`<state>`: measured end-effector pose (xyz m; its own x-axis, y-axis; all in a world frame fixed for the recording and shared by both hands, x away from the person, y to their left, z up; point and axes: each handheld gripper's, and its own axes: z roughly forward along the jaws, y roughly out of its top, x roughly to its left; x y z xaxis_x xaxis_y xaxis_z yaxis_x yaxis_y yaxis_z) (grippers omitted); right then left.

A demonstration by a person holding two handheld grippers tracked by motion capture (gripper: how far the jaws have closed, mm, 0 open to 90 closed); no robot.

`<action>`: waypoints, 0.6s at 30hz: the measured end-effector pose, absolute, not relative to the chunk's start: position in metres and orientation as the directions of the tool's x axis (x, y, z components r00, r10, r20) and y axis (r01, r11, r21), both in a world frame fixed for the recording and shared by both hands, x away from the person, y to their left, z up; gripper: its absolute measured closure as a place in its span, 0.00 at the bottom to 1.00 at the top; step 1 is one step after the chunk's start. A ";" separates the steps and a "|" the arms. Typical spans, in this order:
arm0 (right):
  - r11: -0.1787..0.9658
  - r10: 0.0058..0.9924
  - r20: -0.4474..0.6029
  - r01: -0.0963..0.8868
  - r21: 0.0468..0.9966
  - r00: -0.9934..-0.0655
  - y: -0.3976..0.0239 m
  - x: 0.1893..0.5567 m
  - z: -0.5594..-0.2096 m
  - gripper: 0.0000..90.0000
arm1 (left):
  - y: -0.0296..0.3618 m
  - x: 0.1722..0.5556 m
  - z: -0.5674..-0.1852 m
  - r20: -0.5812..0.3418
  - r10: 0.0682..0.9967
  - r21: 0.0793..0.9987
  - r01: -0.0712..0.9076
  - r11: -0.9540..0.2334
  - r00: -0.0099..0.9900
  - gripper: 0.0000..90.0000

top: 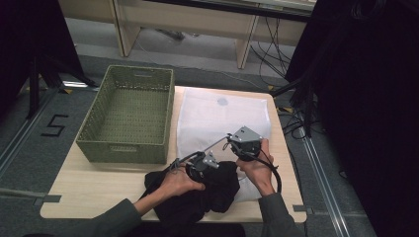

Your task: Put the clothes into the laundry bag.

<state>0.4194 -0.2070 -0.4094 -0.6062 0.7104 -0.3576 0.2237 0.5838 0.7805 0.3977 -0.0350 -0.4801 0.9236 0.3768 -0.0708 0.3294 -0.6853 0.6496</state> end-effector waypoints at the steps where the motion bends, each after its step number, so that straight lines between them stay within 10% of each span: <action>1: 0.578 0.716 -0.351 0.230 0.783 -0.603 -0.206 0.419 -0.410 0.99 | -0.036 0.400 -0.486 -0.094 0.391 0.653 0.353 -0.670 0.916 0.62; 9: 0.578 0.706 -0.348 0.218 0.787 -0.616 -0.209 0.420 -0.409 0.99 | -0.016 0.398 -0.454 -0.181 0.394 0.713 0.396 -0.579 0.901 0.24; 18: 0.562 0.718 -0.333 0.227 0.795 -0.612 -0.209 0.420 -0.408 0.98 | 0.011 0.398 -0.417 -0.222 0.373 0.625 0.425 -0.655 0.901 0.17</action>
<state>0.4203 -0.2085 -0.4083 -0.6117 0.7176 -0.3329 0.2272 0.5624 0.7950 0.3984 0.0107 -0.4173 0.9009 0.3732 -0.2218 0.4251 -0.6549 0.6248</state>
